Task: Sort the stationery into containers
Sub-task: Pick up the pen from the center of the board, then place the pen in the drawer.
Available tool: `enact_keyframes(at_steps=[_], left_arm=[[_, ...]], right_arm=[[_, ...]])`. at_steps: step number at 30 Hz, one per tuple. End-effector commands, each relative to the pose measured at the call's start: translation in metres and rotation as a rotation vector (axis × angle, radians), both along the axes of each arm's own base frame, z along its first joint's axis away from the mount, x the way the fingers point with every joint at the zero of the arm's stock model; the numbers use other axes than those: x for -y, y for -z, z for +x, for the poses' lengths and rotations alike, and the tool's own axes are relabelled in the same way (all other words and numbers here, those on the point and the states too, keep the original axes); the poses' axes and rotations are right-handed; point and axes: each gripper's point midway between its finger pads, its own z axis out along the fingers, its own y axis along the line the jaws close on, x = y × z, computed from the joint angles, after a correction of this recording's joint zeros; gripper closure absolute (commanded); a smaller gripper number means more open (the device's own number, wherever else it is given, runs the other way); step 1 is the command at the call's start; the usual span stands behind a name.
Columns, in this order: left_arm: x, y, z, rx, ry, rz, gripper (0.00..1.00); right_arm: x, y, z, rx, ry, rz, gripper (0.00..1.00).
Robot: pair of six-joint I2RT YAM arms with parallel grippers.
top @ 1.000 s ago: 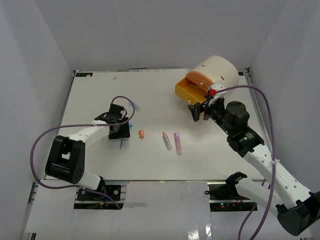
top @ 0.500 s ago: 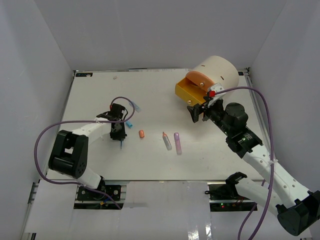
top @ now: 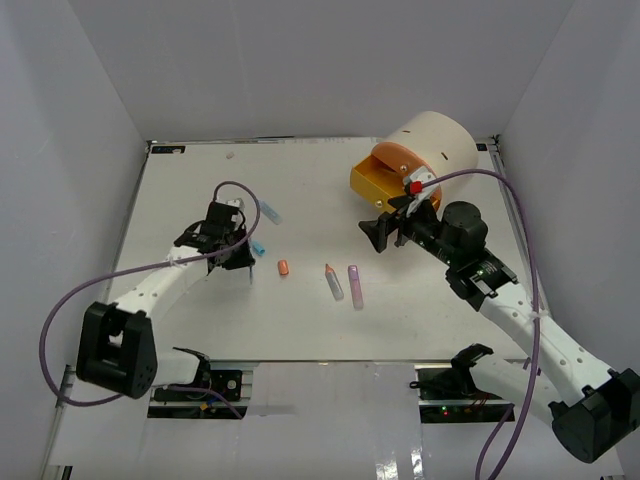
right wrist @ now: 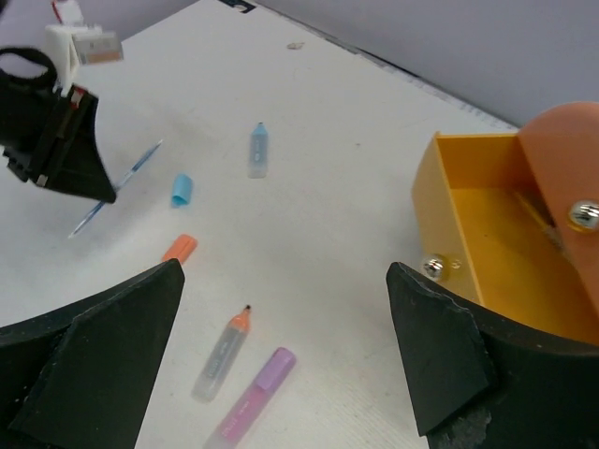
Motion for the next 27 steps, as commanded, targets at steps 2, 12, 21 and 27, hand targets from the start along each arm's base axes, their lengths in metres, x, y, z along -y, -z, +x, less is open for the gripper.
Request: enact_keyframes(at_steps=[2, 12, 21, 27], left_arm=[[0.06, -0.116, 0.022, 0.386, 0.221, -0.335, 1.0], [0.122, -0.212, -0.016, 0.686, 0.556, -0.692, 1.0], [0.141, -0.24, -0.035, 0.775, 0.627, -0.821, 1.0], [0.152, -0.25, -0.042, 0.811, 0.668, -0.856, 1.0]], right_arm=[[-0.04, -0.031, -0.018, -0.002, -0.166, 0.129, 0.03], [-0.109, -0.063, -0.028, -0.066, -0.261, 0.256, 0.06], [-0.137, -0.088, -0.018, -0.063, -0.288, 0.338, 0.15], [-0.15, -0.085, -0.015, -0.078, -0.31, 0.338, 0.3]])
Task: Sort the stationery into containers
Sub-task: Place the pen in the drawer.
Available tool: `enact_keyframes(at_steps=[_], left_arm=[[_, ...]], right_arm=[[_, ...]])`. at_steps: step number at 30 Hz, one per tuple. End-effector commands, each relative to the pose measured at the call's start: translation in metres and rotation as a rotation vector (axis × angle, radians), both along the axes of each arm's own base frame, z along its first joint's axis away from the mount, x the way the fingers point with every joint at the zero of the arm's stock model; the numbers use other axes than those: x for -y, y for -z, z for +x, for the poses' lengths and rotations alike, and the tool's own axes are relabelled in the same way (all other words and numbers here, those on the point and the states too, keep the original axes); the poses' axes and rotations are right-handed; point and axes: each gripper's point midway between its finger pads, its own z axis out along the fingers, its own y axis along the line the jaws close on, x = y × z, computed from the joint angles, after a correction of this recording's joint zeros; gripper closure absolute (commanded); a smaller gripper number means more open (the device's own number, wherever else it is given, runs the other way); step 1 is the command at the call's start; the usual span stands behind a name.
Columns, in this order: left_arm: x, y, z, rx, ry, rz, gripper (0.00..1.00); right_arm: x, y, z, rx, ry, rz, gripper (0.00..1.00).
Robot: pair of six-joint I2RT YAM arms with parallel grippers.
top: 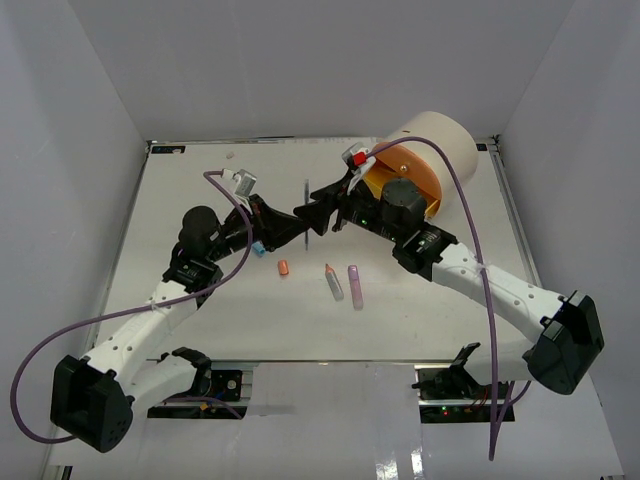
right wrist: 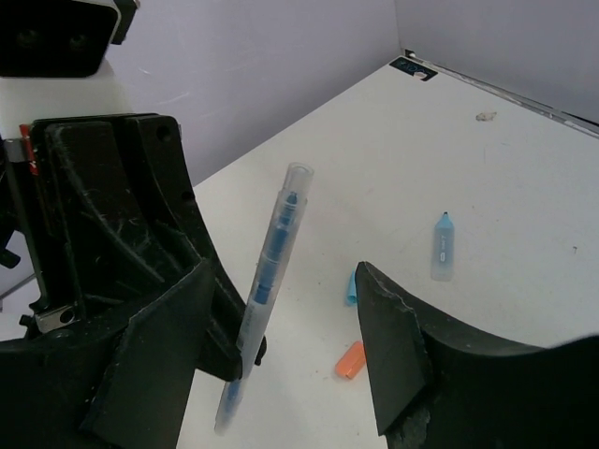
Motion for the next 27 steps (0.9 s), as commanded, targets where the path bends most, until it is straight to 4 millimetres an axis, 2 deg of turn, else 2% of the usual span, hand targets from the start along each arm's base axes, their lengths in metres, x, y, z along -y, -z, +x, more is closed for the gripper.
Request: enact_keyframes(at_steps=[1, 7, 8, 10, 11, 12, 14, 15, 16, 18, 19, 20, 22, 23, 24, 26, 27], left_arm=[[0.005, -0.022, -0.009, 0.079, 0.037, -0.054, 1.0], [0.011, -0.019, -0.009, 0.087, 0.049, -0.053, 1.0], [0.012, -0.018, -0.008, 0.084, 0.047, -0.052, 1.0], [0.012, -0.015, -0.007, 0.075, 0.045, -0.044, 1.0], [0.011, -0.013, -0.004, 0.069, 0.033, -0.039, 0.98], [0.011, -0.011, -0.003, 0.069, 0.027, -0.033, 0.95], [0.009, -0.005, 0.002, 0.053, -0.001, -0.018, 0.75], [0.009, -0.001, 0.004, 0.04, -0.012, -0.005, 0.66], [0.008, 0.001, 0.005, 0.034, -0.018, 0.001, 0.5], [0.005, 0.007, 0.012, 0.008, -0.058, 0.021, 0.37], [0.004, 0.011, 0.015, 0.002, -0.075, 0.034, 0.26], [0.002, 0.01, 0.019, -0.003, -0.097, 0.042, 0.22], [-0.008, 0.027, 0.034, -0.063, -0.193, 0.112, 0.17], [-0.012, 0.024, 0.044, -0.072, -0.236, 0.137, 0.14], [-0.024, 0.042, 0.055, -0.138, -0.319, 0.205, 0.13], [-0.043, 0.056, 0.069, -0.183, -0.406, 0.293, 0.09], [-0.061, 0.066, 0.082, -0.236, -0.485, 0.354, 0.08]], right_arm=[[-0.007, -0.035, -0.001, 0.051, -0.015, 0.087, 0.33], [-0.007, -0.033, -0.004, 0.047, -0.03, 0.088, 0.57], [-0.006, -0.034, -0.004, 0.05, -0.029, 0.088, 0.65], [-0.003, -0.033, -0.006, 0.057, -0.022, 0.084, 0.74], [-0.002, -0.032, -0.004, 0.057, -0.011, 0.079, 0.82], [0.0, -0.032, -0.004, 0.067, -0.004, 0.071, 0.86], [0.006, -0.026, 0.0, 0.069, 0.031, 0.045, 0.92], [0.009, -0.025, 0.003, 0.089, 0.047, 0.027, 0.92], [0.013, -0.023, 0.007, 0.098, 0.076, 0.009, 0.92], [0.019, -0.015, 0.013, 0.111, 0.115, -0.049, 0.92], [0.027, -0.016, 0.023, 0.158, 0.17, -0.092, 0.92], [0.032, -0.013, 0.027, 0.176, 0.197, -0.129, 0.92], [0.057, -0.002, 0.049, 0.232, 0.322, -0.273, 0.92], [0.065, -0.005, 0.057, 0.259, 0.364, -0.316, 0.92], [0.077, 0.003, 0.065, 0.265, 0.397, -0.39, 0.92], [0.098, 0.004, 0.083, 0.334, 0.491, -0.522, 0.92], [0.109, 0.008, 0.09, 0.345, 0.519, -0.58, 0.92]])
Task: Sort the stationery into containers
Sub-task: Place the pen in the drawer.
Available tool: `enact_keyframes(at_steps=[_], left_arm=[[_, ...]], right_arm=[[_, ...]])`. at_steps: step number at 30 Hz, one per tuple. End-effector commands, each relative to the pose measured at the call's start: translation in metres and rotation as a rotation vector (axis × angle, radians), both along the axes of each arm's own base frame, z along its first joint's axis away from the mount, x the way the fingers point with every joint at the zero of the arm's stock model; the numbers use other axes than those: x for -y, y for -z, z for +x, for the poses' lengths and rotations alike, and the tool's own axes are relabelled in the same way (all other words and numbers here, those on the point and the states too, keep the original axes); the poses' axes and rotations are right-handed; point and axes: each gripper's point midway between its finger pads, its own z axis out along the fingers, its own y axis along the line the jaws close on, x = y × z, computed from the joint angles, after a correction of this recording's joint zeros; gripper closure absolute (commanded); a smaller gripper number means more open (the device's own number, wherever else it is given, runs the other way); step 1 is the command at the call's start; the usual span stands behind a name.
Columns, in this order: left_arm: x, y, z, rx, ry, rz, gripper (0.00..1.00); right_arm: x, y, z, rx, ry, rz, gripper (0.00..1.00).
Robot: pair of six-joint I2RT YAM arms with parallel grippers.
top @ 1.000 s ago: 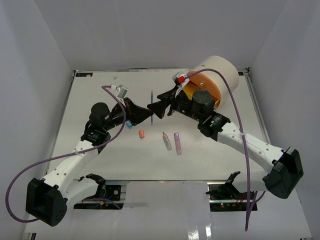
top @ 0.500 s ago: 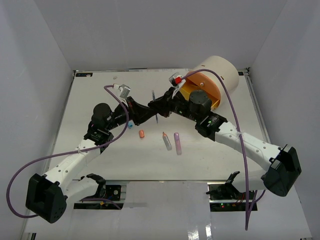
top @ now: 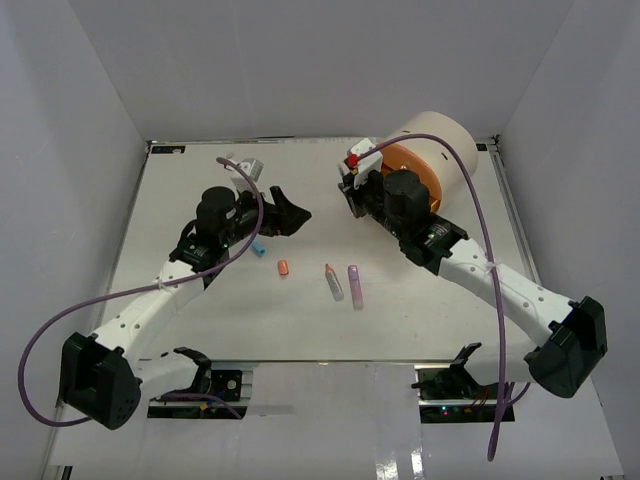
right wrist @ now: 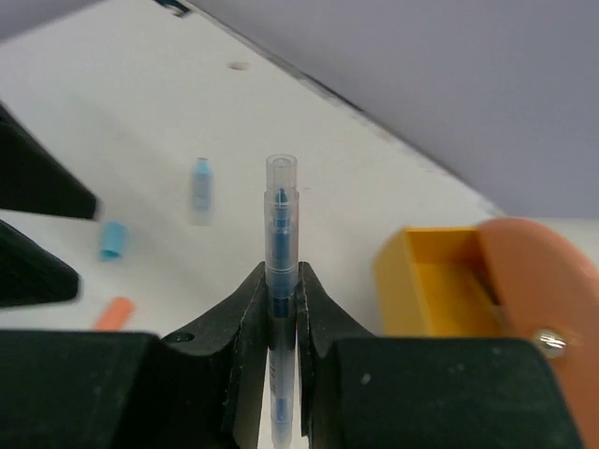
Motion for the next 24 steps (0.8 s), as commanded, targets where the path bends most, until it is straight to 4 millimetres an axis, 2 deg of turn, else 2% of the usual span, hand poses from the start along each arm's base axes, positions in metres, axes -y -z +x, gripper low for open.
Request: enact_keyframes(at_steps=[1, 3, 4, 7, 8, 10, 11, 13, 14, 18, 21, 22, 24], left_arm=[[-0.055, 0.033, 0.033, -0.123, -0.251, 0.226, 0.06], [-0.076, 0.045, 0.04, -0.173, -0.32, 0.302, 0.02], [-0.09, 0.047, 0.049, -0.177, -0.378, 0.336, 0.02], [-0.119, 0.057, 0.055, -0.17, -0.478, 0.426, 0.02], [-0.123, 0.057, 0.056, -0.153, -0.49, 0.439, 0.02], [-0.13, 0.065, 0.052, -0.147, -0.511, 0.456, 0.02], [-0.132, 0.066, 0.051, -0.142, -0.514, 0.457, 0.02], [-0.133, 0.072, 0.047, -0.128, -0.509, 0.458, 0.02], [-0.133, 0.074, 0.047, -0.123, -0.508, 0.461, 0.02], [-0.133, 0.076, 0.046, -0.125, -0.496, 0.468, 0.02], [-0.131, 0.075, 0.045, -0.118, -0.483, 0.466, 0.02], [-0.131, 0.074, 0.045, -0.115, -0.485, 0.466, 0.02], [-0.131, 0.074, 0.045, -0.114, -0.48, 0.467, 0.02]], right_arm=[[0.057, -0.015, 0.04, 0.169, 0.229, -0.296, 0.92], [0.07, -0.01, 0.054, 0.183, 0.281, -0.37, 0.92], [0.074, -0.007, 0.06, 0.187, 0.297, -0.4, 0.92], [0.091, 0.002, 0.081, 0.188, 0.353, -0.494, 0.92], [0.097, 0.012, 0.091, 0.175, 0.365, -0.529, 0.92], [0.101, 0.017, 0.101, 0.169, 0.377, -0.555, 0.92], [0.106, 0.027, 0.109, 0.152, 0.386, -0.578, 0.92], [0.109, 0.032, 0.118, 0.149, 0.393, -0.609, 0.91], [0.113, 0.043, 0.125, 0.133, 0.4, -0.637, 0.91], [0.116, 0.054, 0.14, 0.114, 0.41, -0.667, 0.91], [0.113, 0.057, 0.145, 0.108, 0.4, -0.664, 0.78], [0.112, 0.058, 0.145, 0.106, 0.396, -0.661, 0.71], [0.109, 0.059, 0.145, 0.102, 0.385, -0.654, 0.64]])
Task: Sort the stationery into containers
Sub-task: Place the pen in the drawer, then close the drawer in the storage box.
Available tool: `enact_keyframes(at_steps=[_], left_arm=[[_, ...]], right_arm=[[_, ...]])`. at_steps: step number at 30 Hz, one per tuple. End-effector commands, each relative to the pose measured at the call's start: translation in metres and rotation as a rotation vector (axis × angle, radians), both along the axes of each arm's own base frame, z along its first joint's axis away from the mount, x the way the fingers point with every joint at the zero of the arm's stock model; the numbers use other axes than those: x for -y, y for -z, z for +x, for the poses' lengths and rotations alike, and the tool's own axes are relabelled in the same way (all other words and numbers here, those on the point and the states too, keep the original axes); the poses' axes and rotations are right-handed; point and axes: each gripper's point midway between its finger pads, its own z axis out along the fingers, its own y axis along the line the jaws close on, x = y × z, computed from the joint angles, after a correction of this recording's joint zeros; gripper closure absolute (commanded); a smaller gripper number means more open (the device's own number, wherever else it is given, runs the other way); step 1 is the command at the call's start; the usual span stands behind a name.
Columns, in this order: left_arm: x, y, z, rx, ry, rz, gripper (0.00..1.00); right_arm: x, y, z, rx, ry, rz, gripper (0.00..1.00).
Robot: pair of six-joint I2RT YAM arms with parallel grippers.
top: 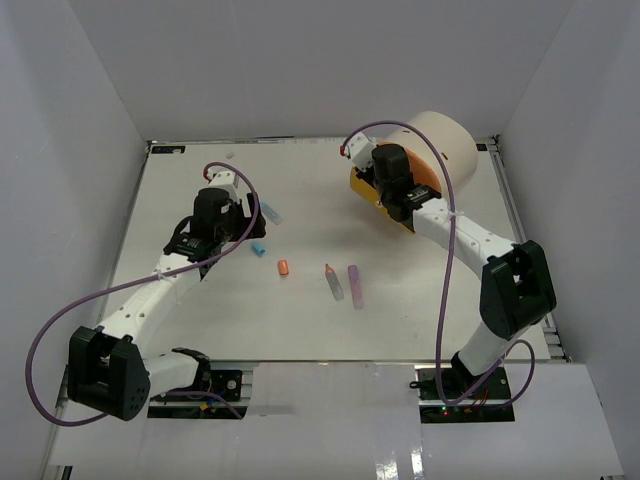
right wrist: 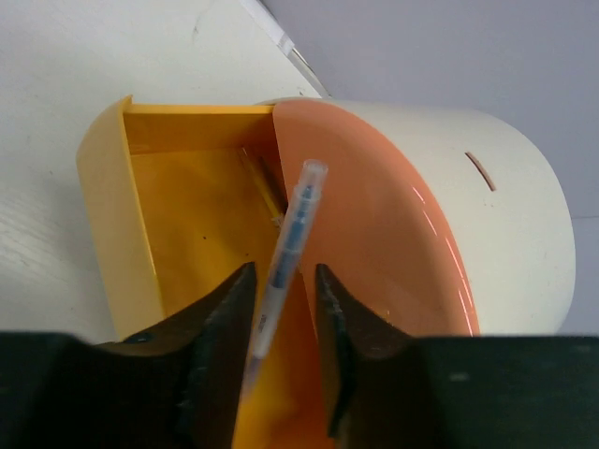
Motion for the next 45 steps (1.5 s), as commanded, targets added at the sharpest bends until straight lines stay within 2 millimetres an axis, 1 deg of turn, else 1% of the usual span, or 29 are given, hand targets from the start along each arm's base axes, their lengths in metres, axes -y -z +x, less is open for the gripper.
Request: enact_keyframes(at_steps=[1, 6, 9, 10, 12, 13, 14, 16, 17, 19, 20, 21, 22, 23, 25, 27, 28, 30, 31, 33, 34, 35, 37, 38, 40, 41, 43, 44, 45], left_arm=[[-0.002, -0.017, 0.0, 0.057, 0.007, -0.002, 0.02], [0.003, -0.016, 0.0, 0.058, 0.033, -0.012, 0.02], [0.009, -0.018, 0.0, 0.063, 0.061, -0.027, 0.02], [0.012, -0.019, -0.001, 0.065, 0.082, -0.037, 0.02], [0.018, -0.023, 0.0, 0.084, 0.107, -0.059, 0.02], [0.028, -0.026, -0.003, 0.085, 0.159, -0.091, 0.02], [0.035, -0.029, -0.002, 0.094, 0.183, -0.114, 0.02], [0.049, -0.033, -0.002, 0.088, 0.233, -0.161, 0.02], [0.06, -0.037, 0.001, 0.089, 0.267, -0.183, 0.02], [0.077, -0.042, 0.002, 0.09, 0.304, -0.199, 0.02], [0.09, -0.047, 0.005, 0.101, 0.332, -0.206, 0.02], [0.099, -0.049, 0.006, 0.107, 0.348, -0.212, 0.02], [0.106, -0.051, 0.008, 0.116, 0.36, -0.212, 0.02], [0.125, -0.062, 0.007, 0.151, 0.404, -0.219, 0.02], [0.143, -0.058, 0.013, 0.161, 0.423, -0.193, 0.02], [0.169, -0.071, 0.015, 0.222, 0.478, -0.194, 0.02], [0.178, -0.062, 0.02, 0.211, 0.49, -0.192, 0.02], [0.195, -0.071, 0.025, 0.253, 0.521, -0.21, 0.02], [0.202, -0.061, 0.03, 0.239, 0.528, -0.203, 0.02], [0.222, -0.059, 0.036, 0.256, 0.562, -0.199, 0.02], [0.225, -0.068, 0.037, 0.277, 0.568, -0.2, 0.02], [0.236, -0.057, 0.039, 0.262, 0.584, -0.191, 0.02], [0.247, -0.062, 0.044, 0.283, 0.605, -0.184, 0.02], [0.254, -0.052, 0.047, 0.27, 0.614, -0.177, 0.02], [0.263, -0.054, 0.053, 0.285, 0.627, -0.175, 0.02], [0.269, -0.044, 0.055, 0.271, 0.636, -0.168, 0.02], [0.279, -0.037, 0.061, 0.269, 0.647, -0.159, 0.02], [0.282, -0.043, 0.061, 0.286, 0.653, -0.163, 0.02], [0.286, -0.034, 0.064, 0.276, 0.657, -0.156, 0.02]], right_arm=[[-0.008, -0.034, 0.008, 0.072, -0.02, 0.047, 0.58], [-0.009, -0.039, 0.0, 0.054, -0.028, 0.085, 0.35], [-0.009, -0.056, -0.007, 0.075, -0.038, 0.137, 0.22], [-0.009, -0.064, -0.009, 0.087, -0.042, 0.156, 0.14], [-0.005, -0.087, -0.016, 0.124, -0.039, 0.222, 0.07], [-0.003, -0.105, -0.02, 0.151, -0.05, 0.266, 0.02], [0.008, -0.116, -0.019, 0.171, -0.031, 0.298, 0.01], [0.017, -0.145, -0.022, 0.201, -0.046, 0.423, 0.07], [0.038, -0.154, -0.016, 0.216, -0.018, 0.465, 0.09], [0.047, -0.171, -0.013, 0.212, -0.046, 0.582, 0.1], [0.072, -0.173, -0.005, 0.219, -0.008, 0.608, 0.1], [0.074, -0.175, -0.003, 0.201, -0.044, 0.643, 0.1], [0.079, -0.169, 0.005, 0.171, -0.029, 0.702, 0.1], [0.102, -0.171, 0.012, 0.174, 0.006, 0.731, 0.1], [0.111, -0.156, 0.025, 0.123, 0.013, 0.786, 0.1], [0.129, -0.15, 0.037, 0.11, 0.056, 0.829, 0.1], [0.143, -0.139, 0.047, 0.097, 0.092, 0.845, 0.1], [0.148, -0.134, 0.055, 0.085, 0.103, 0.883, 0.1], [0.157, -0.13, 0.064, 0.095, 0.112, 0.894, 0.1], [0.166, -0.121, 0.076, 0.09, 0.134, 0.906, 0.1], [0.169, -0.119, 0.08, 0.089, 0.139, 0.91, 0.1], [0.175, -0.118, 0.084, 0.095, 0.143, 0.91, 0.1], [0.178, -0.112, 0.095, 0.079, 0.134, 0.917, 0.1], [0.18, -0.11, 0.098, 0.073, 0.132, 0.917, 0.1], [0.174, -0.105, 0.103, 0.045, 0.092, 0.928, 0.1], [0.171, -0.102, 0.103, 0.028, 0.075, 0.932, 0.09], [0.164, -0.096, 0.103, 0.002, 0.041, 0.941, 0.08], [0.163, -0.093, 0.103, -0.006, 0.038, 0.942, 0.08], [0.163, -0.091, 0.103, -0.009, 0.036, 0.943, 0.08]])
